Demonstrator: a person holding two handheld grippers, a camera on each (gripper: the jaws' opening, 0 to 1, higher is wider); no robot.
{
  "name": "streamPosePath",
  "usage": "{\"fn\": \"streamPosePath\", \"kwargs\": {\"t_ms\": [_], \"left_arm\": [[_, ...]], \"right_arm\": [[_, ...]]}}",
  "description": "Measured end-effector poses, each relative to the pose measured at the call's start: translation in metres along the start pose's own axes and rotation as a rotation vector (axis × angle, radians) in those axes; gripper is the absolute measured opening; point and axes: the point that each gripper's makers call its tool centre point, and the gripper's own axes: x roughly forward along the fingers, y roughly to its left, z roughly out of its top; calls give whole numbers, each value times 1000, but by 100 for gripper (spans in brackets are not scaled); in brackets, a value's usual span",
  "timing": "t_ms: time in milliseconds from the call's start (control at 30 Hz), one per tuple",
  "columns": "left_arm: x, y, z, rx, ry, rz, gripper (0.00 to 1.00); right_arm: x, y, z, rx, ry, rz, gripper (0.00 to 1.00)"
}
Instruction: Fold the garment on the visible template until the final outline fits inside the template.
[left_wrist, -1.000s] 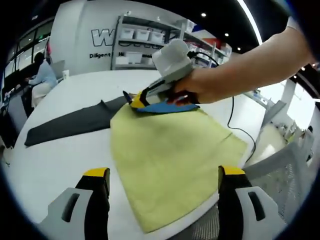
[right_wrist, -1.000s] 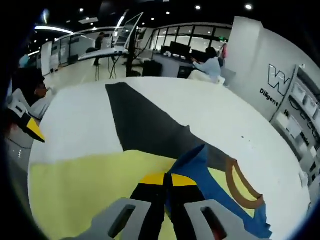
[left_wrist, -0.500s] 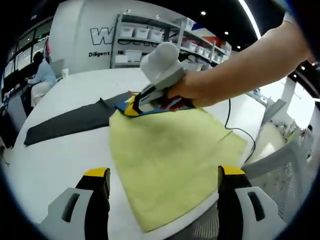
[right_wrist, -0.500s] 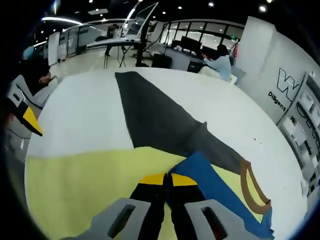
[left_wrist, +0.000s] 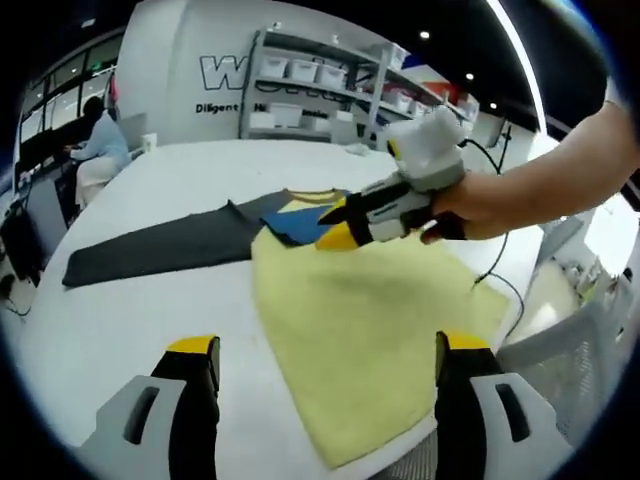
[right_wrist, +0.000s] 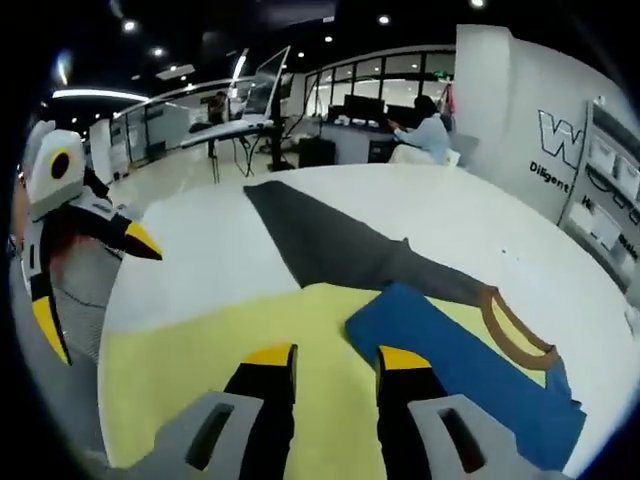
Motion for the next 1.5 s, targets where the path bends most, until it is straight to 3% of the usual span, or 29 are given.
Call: {"fn": "streamPosePath", "kwargs": {"t_ms": [167,533,967,1200,1500], "left_arm": [[-1,31,15,-45,-34,46,91],[-5,119,33,-189,-84,173,87],[-1,227,27,-315,-94,341,79],[-4,272,29,-435,-145,425,68],[5,295,19,-540,-144,453,58]], "right_arm": [[-20,-7,2,90,-54,-7,35],[-56,-17,-6,111,-78,-40,47],[-83,-13,-17,117,-92,-46,54],[-90,-12,-21,108,-83,-45,54],[-94,-13,-19,90,-83,-50,53]]}}
